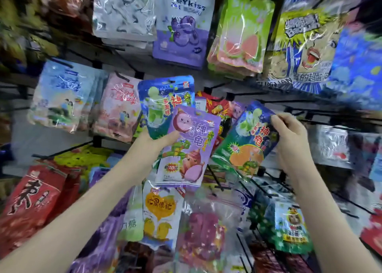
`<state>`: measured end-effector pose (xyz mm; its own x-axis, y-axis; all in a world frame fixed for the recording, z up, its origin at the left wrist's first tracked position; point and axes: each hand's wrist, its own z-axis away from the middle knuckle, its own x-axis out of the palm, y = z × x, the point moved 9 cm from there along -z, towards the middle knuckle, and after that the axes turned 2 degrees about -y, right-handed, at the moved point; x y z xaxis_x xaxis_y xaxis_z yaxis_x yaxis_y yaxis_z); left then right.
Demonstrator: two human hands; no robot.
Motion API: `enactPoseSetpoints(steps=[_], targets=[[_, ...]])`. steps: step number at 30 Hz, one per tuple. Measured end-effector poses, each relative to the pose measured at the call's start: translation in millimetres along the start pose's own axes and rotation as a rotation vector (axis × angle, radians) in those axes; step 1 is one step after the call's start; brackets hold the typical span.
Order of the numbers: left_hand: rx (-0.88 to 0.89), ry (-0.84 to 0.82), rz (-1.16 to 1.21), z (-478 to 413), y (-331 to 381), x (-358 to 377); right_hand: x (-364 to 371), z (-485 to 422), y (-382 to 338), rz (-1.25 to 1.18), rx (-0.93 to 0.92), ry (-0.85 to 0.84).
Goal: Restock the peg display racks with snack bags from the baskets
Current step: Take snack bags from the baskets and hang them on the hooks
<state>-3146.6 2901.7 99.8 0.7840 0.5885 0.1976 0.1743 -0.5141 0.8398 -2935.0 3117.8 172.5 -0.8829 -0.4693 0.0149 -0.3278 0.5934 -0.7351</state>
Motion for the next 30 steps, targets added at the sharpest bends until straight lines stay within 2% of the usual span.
enactPoseSetpoints(steps=[4, 12, 19, 30], targets=[[0.066, -0.02, -0.064, -7, 4, 9, 8, -18, -8, 0.174, -0.029, 0.018], [0.084, -0.011, -0.084, -11, 5, 6, 24, -27, -18, 0.273, -0.025, -0.064], [0.002, 0.018, -0.043, -24, -24, -8, 17, -27, -20, 0.211, -0.11, -0.03], [0.053, -0.015, -0.016, -22, -22, 5, 14, -30, -25, 0.29, -0.064, -0.029]])
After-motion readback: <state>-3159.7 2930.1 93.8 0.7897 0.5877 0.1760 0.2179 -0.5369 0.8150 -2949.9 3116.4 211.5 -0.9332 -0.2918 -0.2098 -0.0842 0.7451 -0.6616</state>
